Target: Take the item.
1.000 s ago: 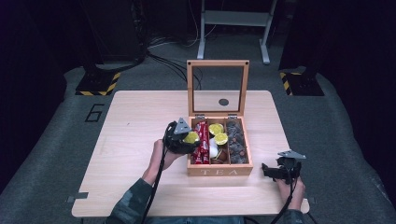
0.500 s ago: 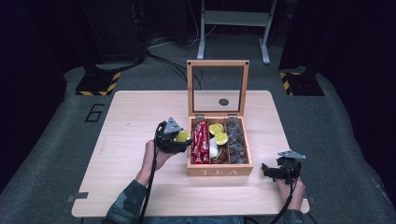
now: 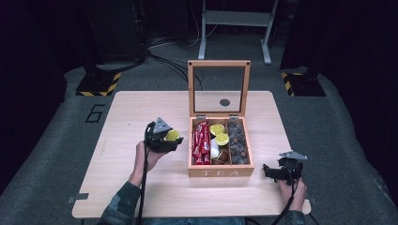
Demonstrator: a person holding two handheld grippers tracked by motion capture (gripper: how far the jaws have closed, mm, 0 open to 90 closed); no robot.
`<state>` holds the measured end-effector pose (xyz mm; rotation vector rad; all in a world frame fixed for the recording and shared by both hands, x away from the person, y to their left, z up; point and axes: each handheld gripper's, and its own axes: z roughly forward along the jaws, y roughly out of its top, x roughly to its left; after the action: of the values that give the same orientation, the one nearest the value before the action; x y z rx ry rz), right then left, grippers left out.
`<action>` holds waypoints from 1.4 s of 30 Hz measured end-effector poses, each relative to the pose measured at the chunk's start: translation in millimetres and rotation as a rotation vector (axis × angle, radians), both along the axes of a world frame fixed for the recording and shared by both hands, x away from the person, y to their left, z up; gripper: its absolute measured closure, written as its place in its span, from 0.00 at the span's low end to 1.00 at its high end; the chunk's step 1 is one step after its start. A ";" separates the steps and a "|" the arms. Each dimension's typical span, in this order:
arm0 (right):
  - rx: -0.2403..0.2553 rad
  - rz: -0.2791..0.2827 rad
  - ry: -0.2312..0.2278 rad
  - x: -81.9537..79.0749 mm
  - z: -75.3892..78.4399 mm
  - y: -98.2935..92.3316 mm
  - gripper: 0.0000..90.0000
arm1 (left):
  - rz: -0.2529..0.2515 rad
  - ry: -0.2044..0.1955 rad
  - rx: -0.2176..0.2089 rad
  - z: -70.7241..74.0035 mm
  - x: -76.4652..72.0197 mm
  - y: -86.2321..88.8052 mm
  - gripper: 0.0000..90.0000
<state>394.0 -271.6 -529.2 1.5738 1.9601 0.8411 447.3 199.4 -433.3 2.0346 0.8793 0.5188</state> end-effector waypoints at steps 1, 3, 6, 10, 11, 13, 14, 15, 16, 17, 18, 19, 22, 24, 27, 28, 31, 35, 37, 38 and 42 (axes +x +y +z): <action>0.000 0.000 0.000 0.0 0.0 0.0 0.02 | 0.000 0.000 0.000 0.0 0.0 0.0 0.43; 0.000 0.000 0.000 0.0 0.0 0.0 0.02 | 0.010 -0.004 0.003 -0.7 0.5 5.2 0.43; 0.000 0.000 0.000 0.0 0.0 0.0 0.02 | 0.033 -0.005 -0.002 -2.0 1.2 12.8 0.43; 0.000 0.000 0.000 0.0 0.0 0.0 0.02 | 0.055 -0.009 -0.005 -2.4 2.1 21.0 0.43; 0.000 0.000 0.000 0.0 0.0 0.0 0.02 | 0.055 -0.009 -0.005 -2.4 2.1 21.0 0.43; 0.000 0.000 0.000 0.0 0.0 0.0 0.02 | 0.066 -0.012 -0.013 -3.5 3.5 25.1 0.43; 0.000 0.000 0.000 0.0 0.0 0.0 0.02 | 0.073 -0.007 -0.024 -4.7 4.5 27.2 0.43; 0.000 0.000 0.000 0.0 0.0 0.0 0.02 | 0.076 -0.001 -0.027 -5.5 5.4 29.6 0.43; 0.000 0.000 0.000 0.0 0.0 0.0 0.02 | 0.086 0.004 -0.031 -7.5 6.8 33.1 0.43; 0.000 0.000 0.000 0.0 0.0 0.0 0.02 | 0.086 0.004 -0.031 -7.5 6.8 33.1 0.43; 0.000 0.000 0.000 0.0 0.0 0.0 0.02 | 0.092 0.009 -0.034 -8.2 7.4 36.3 0.43; 0.000 0.000 0.000 0.0 0.0 0.0 0.02 | 0.092 0.009 -0.034 -8.2 7.4 36.3 0.43; 0.000 0.000 0.000 0.0 0.0 0.0 0.02 | 0.106 0.006 -0.035 -8.9 8.8 40.9 0.43; 0.000 0.000 0.000 0.0 0.0 0.0 0.02 | 0.117 0.000 -0.033 -9.6 10.4 44.9 0.43; 0.000 0.000 0.000 0.0 0.0 0.0 0.02 | 0.127 -0.006 -0.024 -10.3 12.0 46.9 0.43; 0.000 0.000 0.000 0.0 0.0 0.0 0.02 | 0.133 -0.002 -0.027 -10.9 12.8 48.1 0.43; 0.000 0.000 0.000 0.0 0.0 0.0 0.02 | 0.144 -0.001 -0.026 -12.9 15.3 52.0 0.43; 0.000 0.000 0.000 0.0 0.0 0.1 0.02 | 0.165 -0.004 -0.035 -15.7 18.1 56.6 0.43; 0.000 0.000 0.000 0.0 0.0 0.0 0.02 | 0.172 -0.003 -0.036 -16.9 19.6 58.8 0.43; 0.000 0.000 0.000 0.0 0.0 0.0 0.02 | 0.181 -0.002 -0.040 -18.9 21.2 60.6 0.43; 0.000 0.000 0.000 -0.1 0.0 0.0 0.02 | 0.198 -0.004 -0.044 -21.4 23.2 62.9 0.43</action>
<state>394.0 -271.5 -529.2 1.5740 1.9599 0.8409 470.4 262.3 -454.7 1.9171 1.0869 0.6052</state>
